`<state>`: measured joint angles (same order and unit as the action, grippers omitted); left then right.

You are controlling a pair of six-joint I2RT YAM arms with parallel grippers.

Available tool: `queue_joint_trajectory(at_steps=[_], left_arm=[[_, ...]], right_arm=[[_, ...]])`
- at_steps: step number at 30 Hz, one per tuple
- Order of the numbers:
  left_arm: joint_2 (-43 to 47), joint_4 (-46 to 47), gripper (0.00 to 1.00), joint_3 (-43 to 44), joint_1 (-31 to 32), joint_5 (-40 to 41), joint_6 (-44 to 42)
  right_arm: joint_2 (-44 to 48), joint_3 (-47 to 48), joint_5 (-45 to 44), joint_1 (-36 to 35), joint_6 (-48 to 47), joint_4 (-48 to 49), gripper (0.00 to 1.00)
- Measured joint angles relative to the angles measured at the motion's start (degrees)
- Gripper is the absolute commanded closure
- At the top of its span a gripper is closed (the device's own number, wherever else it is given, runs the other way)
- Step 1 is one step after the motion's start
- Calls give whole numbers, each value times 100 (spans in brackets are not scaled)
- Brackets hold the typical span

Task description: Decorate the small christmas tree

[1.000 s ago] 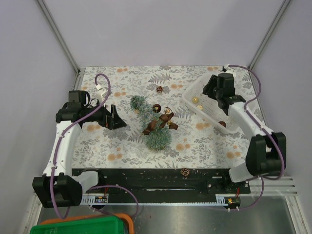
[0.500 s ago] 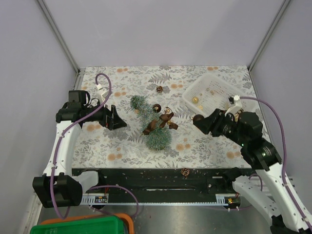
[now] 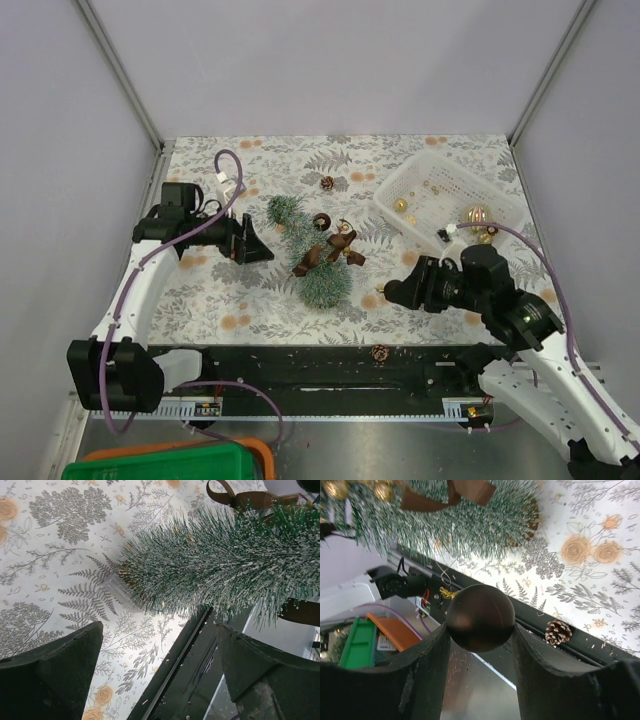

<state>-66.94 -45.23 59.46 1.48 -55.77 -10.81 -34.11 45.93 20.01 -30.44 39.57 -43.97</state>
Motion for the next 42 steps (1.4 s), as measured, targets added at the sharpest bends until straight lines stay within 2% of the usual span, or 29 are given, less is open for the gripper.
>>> queue_joint_trajectory(at_steps=[10, 28, 42], left_arm=[[-149, 348, 1, -136, 175, -39, 221], [-258, 546, 1, -197, 221, -57, 273], [-295, 592, 1, -197, 221, -52, 273]], right_arm=[[-1169, -184, -1021, -1886, -28, 846, 70], [-1287, -269, -2636, -2509, -168, 2146, 72], [-1392, -485, -2949, -2927, -61, 2691, 73]])
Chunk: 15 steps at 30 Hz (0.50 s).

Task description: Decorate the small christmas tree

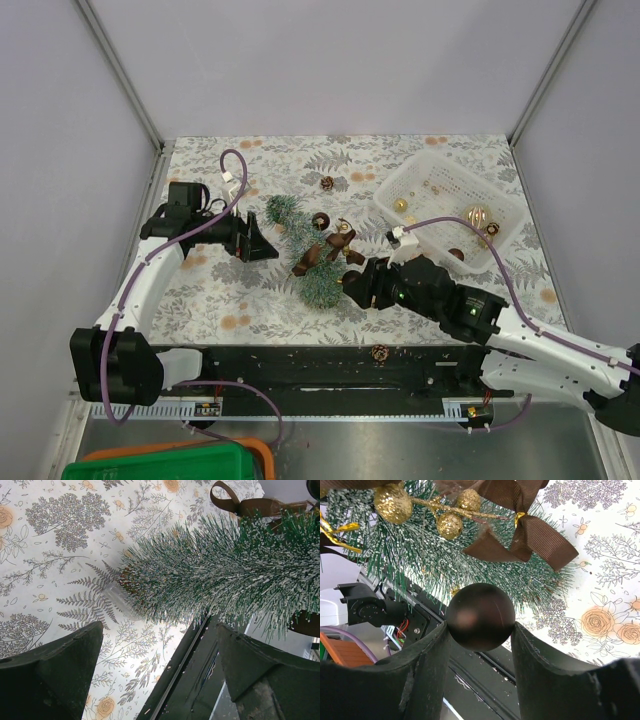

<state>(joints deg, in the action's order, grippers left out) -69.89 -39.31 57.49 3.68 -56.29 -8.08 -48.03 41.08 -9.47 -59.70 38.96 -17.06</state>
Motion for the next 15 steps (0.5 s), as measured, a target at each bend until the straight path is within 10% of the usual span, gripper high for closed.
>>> queue_joint_trajectory(at_steps=[15], left_arm=[[2, -4, 1, 0, 0, 7, -2]], right_arm=[[334, 0, -656, -103, -72, -52, 73]])
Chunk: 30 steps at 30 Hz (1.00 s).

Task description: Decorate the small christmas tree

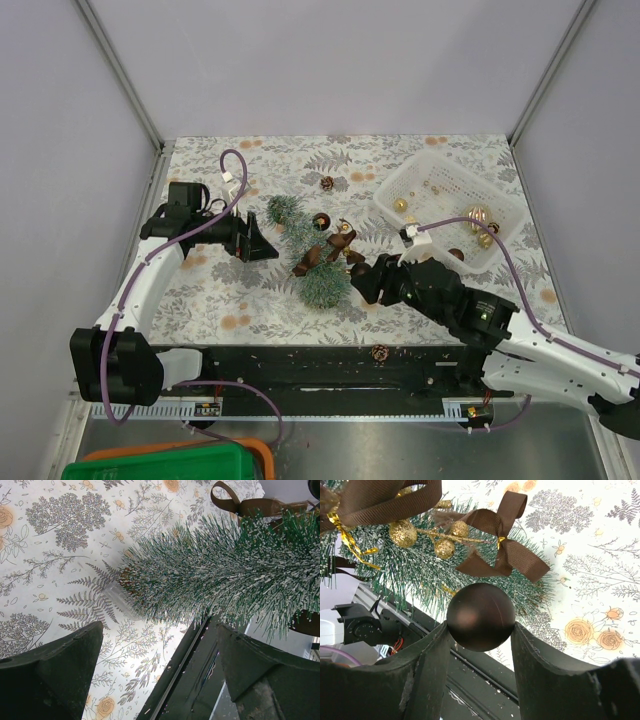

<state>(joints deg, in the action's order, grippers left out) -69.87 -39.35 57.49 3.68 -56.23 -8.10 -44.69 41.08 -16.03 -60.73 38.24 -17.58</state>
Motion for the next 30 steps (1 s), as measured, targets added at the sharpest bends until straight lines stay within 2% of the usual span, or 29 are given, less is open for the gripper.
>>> queue_joint_trajectory(at_steps=[30], left_arm=[[28, 0, 1, 0, 0, 2, 55]], right_arm=[[-122, -529, -739, -2, -350, 308, 72]])
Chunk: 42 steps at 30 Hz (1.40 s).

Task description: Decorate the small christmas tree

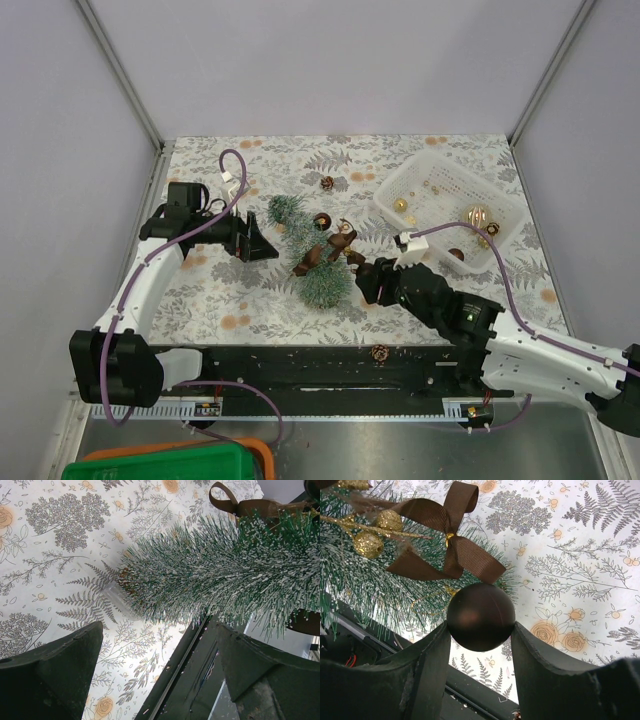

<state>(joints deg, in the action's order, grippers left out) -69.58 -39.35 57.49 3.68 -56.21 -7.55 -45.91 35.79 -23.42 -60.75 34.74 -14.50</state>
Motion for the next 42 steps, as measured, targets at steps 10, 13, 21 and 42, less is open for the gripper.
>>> queue_joint_trajectory(at_steps=[10, 13, 21, 42], left_arm=[[52, 0, 1, 0, 2, 4, 11], [52, 0, 1, 0, 2, 4, 11], [52, 0, 1, 0, 2, 4, 13], [55, 0, 1, 0, 0, 13, 13]], right_arm=[[-365, -107, 72, 0, 116, 398, 73], [-297, -234, 175, -2, 269, 380, 74], [-197, -326, 350, -155, 525, 243, 76], [17, 778, 109, -568, 186, -538, 77]])
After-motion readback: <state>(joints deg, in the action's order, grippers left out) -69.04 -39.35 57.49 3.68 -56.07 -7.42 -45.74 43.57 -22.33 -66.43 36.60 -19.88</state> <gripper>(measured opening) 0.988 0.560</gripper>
